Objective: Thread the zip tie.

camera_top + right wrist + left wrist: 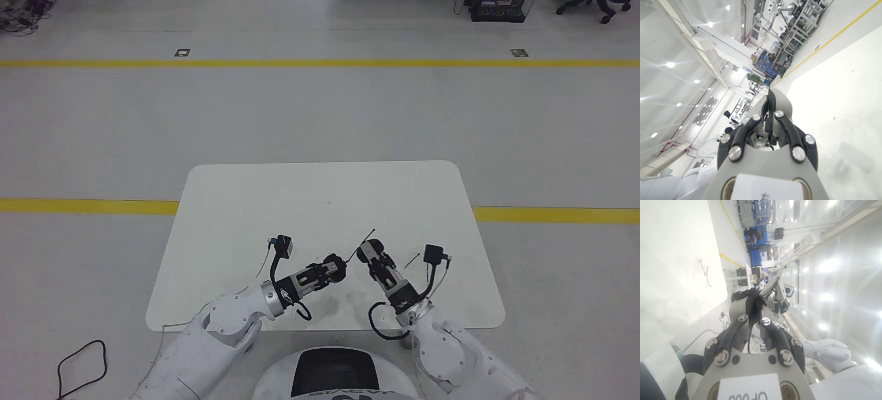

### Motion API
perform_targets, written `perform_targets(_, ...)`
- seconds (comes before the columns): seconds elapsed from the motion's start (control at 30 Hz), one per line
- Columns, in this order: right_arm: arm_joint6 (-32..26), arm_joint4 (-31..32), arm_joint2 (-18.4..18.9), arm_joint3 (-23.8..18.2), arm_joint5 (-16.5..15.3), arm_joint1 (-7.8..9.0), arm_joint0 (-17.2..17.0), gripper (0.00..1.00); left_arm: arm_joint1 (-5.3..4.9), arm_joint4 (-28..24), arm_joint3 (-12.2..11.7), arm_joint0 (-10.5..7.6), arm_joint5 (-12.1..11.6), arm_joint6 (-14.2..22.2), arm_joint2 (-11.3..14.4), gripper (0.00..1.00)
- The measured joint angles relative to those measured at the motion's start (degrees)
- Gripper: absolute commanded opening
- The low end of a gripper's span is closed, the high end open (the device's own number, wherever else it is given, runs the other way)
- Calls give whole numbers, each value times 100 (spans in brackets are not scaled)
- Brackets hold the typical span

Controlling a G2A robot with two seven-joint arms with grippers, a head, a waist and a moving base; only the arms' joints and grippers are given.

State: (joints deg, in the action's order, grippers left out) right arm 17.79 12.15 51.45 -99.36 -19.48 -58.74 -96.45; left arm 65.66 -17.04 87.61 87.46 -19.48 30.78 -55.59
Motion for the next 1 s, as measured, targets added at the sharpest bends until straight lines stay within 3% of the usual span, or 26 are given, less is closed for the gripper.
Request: perform_targets(1.0,-70,112,92,108,0,-123,-55,0,0,0,0,0,0,0,0,0)
